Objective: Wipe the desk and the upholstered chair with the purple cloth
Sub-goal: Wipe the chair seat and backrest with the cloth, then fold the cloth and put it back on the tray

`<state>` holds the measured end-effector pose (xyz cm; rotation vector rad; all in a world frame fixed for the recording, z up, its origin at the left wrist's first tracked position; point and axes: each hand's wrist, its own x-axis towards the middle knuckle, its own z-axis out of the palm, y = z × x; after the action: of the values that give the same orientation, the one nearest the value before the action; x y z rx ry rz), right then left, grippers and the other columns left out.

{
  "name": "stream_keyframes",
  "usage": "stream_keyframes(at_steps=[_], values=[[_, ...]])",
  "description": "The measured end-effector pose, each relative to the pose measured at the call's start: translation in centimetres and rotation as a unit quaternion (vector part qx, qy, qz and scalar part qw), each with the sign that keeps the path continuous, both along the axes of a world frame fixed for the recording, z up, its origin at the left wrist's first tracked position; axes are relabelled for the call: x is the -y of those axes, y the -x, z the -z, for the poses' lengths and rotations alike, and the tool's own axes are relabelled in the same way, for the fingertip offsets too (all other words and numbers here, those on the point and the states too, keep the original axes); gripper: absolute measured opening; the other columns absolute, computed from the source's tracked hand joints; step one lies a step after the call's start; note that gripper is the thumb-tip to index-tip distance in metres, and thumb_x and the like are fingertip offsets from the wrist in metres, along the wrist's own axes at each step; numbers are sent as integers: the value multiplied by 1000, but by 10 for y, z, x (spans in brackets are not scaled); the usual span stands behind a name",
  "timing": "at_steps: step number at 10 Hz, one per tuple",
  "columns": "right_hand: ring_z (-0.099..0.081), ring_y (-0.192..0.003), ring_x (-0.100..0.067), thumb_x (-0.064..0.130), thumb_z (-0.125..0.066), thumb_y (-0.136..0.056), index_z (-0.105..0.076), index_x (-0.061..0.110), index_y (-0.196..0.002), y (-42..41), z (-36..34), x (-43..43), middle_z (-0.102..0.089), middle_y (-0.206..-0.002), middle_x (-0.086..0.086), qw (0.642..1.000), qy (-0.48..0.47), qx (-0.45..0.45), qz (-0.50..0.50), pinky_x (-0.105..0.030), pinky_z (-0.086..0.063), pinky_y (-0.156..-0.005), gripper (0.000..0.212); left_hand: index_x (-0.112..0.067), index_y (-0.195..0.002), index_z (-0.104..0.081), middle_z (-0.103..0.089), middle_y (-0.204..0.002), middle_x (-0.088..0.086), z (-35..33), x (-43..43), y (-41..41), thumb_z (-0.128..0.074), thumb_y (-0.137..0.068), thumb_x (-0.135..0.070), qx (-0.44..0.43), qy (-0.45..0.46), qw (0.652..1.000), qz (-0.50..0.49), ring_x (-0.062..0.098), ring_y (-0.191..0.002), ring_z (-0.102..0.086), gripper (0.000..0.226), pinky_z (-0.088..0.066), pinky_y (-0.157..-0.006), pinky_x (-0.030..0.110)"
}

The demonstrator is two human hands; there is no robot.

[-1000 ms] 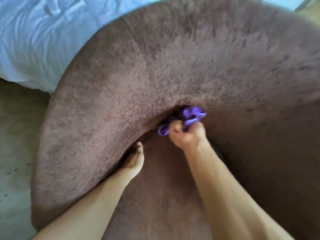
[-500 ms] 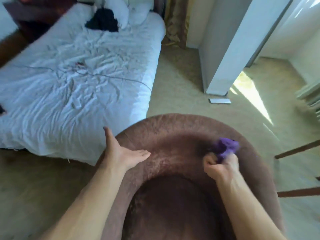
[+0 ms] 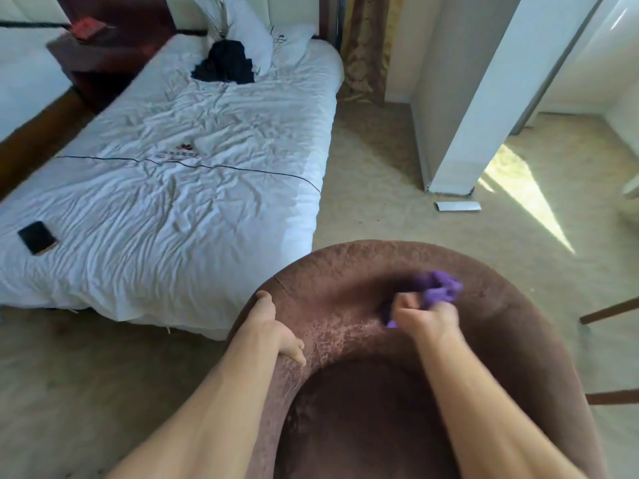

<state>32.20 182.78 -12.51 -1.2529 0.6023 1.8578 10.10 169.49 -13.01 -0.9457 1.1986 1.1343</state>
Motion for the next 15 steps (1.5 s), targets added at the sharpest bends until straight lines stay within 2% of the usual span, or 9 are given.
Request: stream_keyframes(at_steps=[2, 4, 5, 6, 7, 8, 11, 12, 15], values=[[-13, -35, -8, 1, -40, -63, -29, 23, -62, -51, -14, 19, -24, -45, 2, 983, -113, 102, -103, -15, -13, -51, 24, -7, -159, -8, -20, -164, 24, 5, 3, -1, -52, -73, -86, 16, -30, 999, 30, 40, -153, -14, 124, -1, -122, 62], [-68, -65, -20, 66, -73, -80, -70, 12, -104, 3, -60, 117, -74, -80, -3, 700, -426, 288, -496, -30, -54, -56, 60, -10, -131, -52, -67, -128, 8, -11, 42, -42, -46, -87, -77, -156, -129, 962, 184, 27, -125, -60, 81, -46, -107, 45], [-65, -107, 12, 88, -46, -80, -63, 57, -126, -8, -112, 138, -71, -113, 26, 503, -572, 355, -542, -11, -51, -90, 58, -29, -121, -56, -64, -128, -17, -66, 42, -79, -14, -100, -64, -316, -190, 910, 190, 11, -127, -54, 59, -41, -91, 9], [-42, -130, 24, 65, -44, -99, -47, 70, -134, -15, -169, 141, -51, -140, 37, 435, -643, 376, -507, 1, -31, -104, 36, -31, -94, -53, -57, -98, -4, -148, 47, -85, -52, -91, -40, -412, -367, 793, 257, 26, -100, -59, 9, -39, -80, 34], [-56, -123, 15, 19, -77, -90, -29, 64, -150, -14, -229, 136, -63, -135, 29, 456, -685, 386, -418, -1, -39, -98, 88, -23, -135, -54, -54, -139, 11, -221, 85, -84, -59, -90, -57, -69, -691, 681, 232, 29, -128, -51, 57, -33, -107, 45], [-73, -85, 6, 2, -86, -77, -12, 59, -154, -5, -296, 128, -78, -99, 18, 560, -658, 352, -360, -3, -50, -73, 121, -9, -152, -39, -39, -156, 24, -277, 91, -68, -62, -85, -64, -456, -519, 673, 264, 38, -147, -34, 90, -21, -123, 55], [-77, -86, -30, 23, -95, -65, -35, 40, -153, -10, -505, 166, -79, -105, -3, 625, -702, 11, -342, -65, -55, -69, 108, -19, -124, -69, -70, -126, 15, -488, 151, -94, -70, -88, -22, -608, -440, 657, 75, 33, -118, -66, 36, -55, -95, 43], [-76, -98, -35, 20, -87, -66, -70, 10, -121, -15, -550, 185, -77, -110, -16, 567, -693, -149, -420, -51, -62, -71, 58, -25, -128, -66, -68, -131, 11, -538, 206, -111, -72, -85, -23, -661, -434, 611, 44, 30, -122, -64, 44, -52, -102, 47], [-71, -114, -32, 41, -94, -61, -77, 10, -117, 28, -615, 382, -73, -124, -18, 373, -633, -384, -559, -45, -62, -87, 66, -24, -113, -74, -75, -115, 5, -636, 458, -178, -65, -85, -49, -802, -169, 567, -82, 22, -107, -71, 38, -55, -95, 40]])
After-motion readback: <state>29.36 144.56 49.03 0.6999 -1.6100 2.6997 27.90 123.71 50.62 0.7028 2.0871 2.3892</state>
